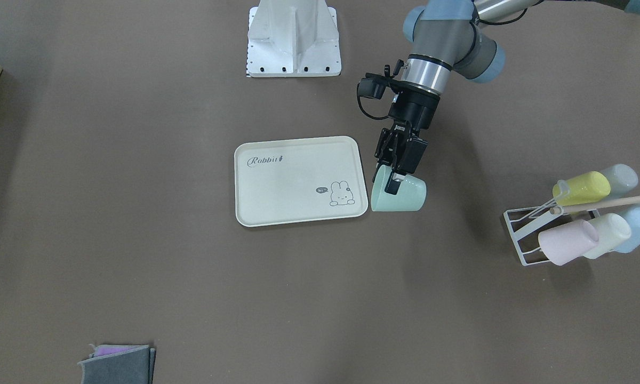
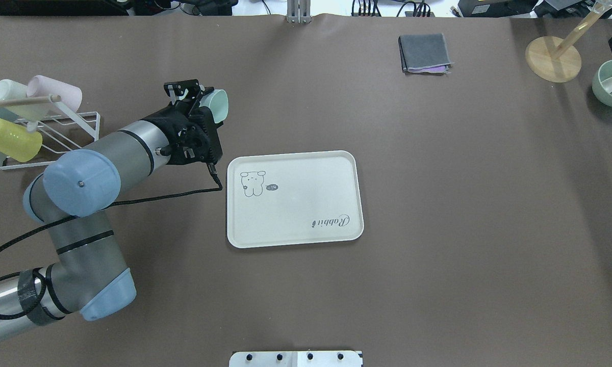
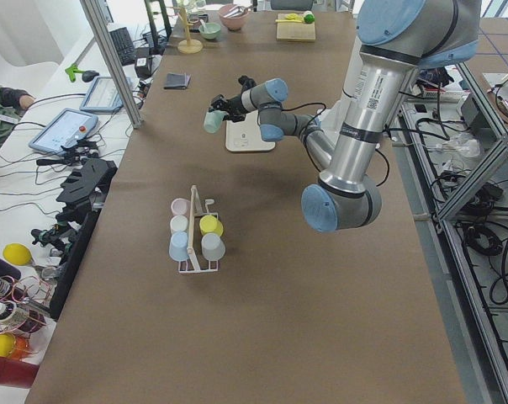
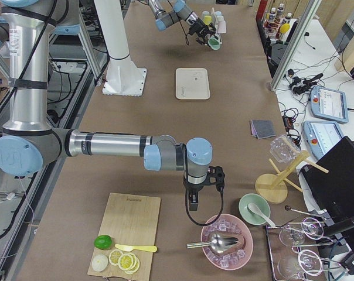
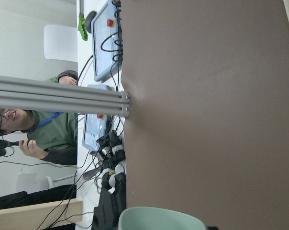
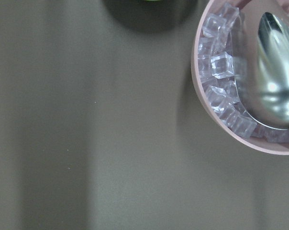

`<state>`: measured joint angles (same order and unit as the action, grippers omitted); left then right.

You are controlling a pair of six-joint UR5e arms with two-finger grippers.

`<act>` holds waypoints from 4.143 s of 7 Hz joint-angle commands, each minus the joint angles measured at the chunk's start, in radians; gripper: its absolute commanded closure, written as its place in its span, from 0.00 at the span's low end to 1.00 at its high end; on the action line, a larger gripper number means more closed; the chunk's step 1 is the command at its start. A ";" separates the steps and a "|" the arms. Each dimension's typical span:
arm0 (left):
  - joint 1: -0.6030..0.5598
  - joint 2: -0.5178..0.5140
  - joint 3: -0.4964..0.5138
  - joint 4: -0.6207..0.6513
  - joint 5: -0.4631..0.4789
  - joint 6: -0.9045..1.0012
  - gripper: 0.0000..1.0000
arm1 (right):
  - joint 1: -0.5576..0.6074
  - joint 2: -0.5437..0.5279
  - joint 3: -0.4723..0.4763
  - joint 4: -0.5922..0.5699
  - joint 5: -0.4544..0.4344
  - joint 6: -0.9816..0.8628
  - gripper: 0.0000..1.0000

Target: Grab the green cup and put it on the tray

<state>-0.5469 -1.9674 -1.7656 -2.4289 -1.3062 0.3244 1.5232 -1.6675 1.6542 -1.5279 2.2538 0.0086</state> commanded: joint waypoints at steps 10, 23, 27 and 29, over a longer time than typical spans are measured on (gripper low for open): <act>0.093 -0.274 0.602 -0.824 -0.188 -0.742 0.47 | 0.003 -0.020 0.009 -0.008 -0.002 -0.004 0.00; 0.147 -0.226 0.654 -0.869 -0.140 -0.736 0.01 | 0.000 -0.049 -0.005 -0.011 -0.050 -0.004 0.00; 0.147 -0.199 0.589 -0.865 -0.139 -0.731 0.01 | 0.000 -0.047 -0.014 -0.001 -0.054 -0.004 0.00; 0.144 -0.199 0.472 -0.728 -0.139 -0.731 0.01 | 0.000 -0.047 -0.014 0.000 -0.060 -0.005 0.00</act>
<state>-0.4005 -2.1677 -1.2130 -3.2524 -1.4450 -0.4067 1.5233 -1.7152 1.6391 -1.5290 2.1962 0.0036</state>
